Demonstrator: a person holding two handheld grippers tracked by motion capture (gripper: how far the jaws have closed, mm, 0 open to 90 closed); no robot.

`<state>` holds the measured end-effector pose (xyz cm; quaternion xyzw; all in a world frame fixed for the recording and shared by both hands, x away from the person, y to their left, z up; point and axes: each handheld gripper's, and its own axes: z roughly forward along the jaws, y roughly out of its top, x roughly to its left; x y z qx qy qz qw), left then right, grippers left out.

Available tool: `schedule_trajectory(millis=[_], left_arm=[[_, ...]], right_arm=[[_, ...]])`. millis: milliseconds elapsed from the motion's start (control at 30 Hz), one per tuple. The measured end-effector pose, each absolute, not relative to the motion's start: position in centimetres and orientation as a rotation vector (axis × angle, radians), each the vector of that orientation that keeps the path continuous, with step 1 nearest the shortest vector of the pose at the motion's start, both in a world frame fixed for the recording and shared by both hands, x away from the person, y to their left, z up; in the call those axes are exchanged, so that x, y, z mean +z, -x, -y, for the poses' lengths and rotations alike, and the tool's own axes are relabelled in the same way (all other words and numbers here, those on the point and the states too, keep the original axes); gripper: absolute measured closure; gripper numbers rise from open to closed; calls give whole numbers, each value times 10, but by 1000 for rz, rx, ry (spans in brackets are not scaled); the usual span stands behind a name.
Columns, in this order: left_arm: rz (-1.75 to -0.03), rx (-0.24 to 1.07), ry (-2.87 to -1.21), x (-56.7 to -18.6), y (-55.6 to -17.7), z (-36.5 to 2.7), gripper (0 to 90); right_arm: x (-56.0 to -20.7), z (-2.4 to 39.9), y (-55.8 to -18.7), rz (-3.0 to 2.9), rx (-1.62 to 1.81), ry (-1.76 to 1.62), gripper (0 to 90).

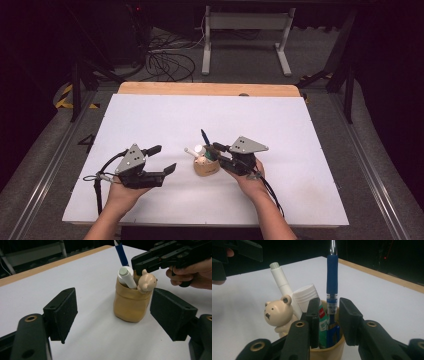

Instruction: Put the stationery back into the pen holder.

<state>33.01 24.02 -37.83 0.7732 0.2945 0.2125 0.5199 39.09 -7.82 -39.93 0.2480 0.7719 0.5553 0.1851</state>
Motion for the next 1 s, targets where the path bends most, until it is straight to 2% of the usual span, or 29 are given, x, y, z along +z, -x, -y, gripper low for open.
schedule_trajectory(millis=[633,1000], left_arm=[[-702,507,-1858,-378,-330,-239,226],[-704,510,-1857,-378,-330,-240,226]], right_arm=[[-408,69,-394,-2214,1557,-695,725],[-401,80,-394,-2168,1628,-713,696]])
